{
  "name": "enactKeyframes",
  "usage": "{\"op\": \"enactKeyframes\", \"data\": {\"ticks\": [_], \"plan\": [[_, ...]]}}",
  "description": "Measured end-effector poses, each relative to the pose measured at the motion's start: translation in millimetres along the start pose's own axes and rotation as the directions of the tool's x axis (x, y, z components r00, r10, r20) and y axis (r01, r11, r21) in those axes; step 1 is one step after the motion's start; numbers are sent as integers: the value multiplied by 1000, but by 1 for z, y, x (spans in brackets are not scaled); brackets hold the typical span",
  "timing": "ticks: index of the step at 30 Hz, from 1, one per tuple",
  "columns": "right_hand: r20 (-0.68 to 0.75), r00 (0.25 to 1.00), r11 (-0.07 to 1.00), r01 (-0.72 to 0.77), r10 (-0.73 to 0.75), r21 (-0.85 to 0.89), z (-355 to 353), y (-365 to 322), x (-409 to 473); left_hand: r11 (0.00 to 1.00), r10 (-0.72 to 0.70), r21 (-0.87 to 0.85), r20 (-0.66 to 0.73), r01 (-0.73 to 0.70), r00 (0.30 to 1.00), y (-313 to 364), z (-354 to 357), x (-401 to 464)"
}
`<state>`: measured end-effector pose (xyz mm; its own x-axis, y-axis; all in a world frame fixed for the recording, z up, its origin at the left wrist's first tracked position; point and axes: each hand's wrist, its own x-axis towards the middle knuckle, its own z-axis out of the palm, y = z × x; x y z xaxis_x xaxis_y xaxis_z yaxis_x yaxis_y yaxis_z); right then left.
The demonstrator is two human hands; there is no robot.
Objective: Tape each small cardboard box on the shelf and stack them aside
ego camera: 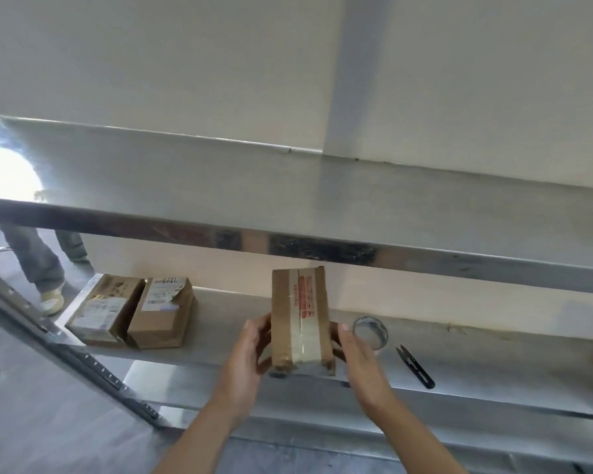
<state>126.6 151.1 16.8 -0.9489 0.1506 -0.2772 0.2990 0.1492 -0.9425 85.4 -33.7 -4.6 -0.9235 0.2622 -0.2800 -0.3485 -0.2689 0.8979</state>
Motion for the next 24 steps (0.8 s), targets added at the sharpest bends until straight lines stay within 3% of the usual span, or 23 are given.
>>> {"op": "enactKeyframes", "data": {"ticks": [5, 12, 16, 19, 24], "plan": [[79, 997, 999, 12, -16, 50, -11, 1, 9, 997, 23, 77, -5, -23, 1000, -1, 12, 1], [151, 987, 952, 10, -59, 305, -35, -3, 19, 986, 12, 168, -38, -6, 999, -8, 34, -1], [177, 983, 943, -21, -41, 333, -39, 18, 23, 983, 43, 181, -34, -36, 999, -11, 38, -2], [184, 983, 943, -71, 11, 324, -44, 24, 24, 991, 93, 99, -59, -86, 994, -11, 40, -3], [84, 995, 961, -71, 50, 266, -50, 28, 25, 995, 95, 30, -150, -92, 984, -19, 37, 0]]}}
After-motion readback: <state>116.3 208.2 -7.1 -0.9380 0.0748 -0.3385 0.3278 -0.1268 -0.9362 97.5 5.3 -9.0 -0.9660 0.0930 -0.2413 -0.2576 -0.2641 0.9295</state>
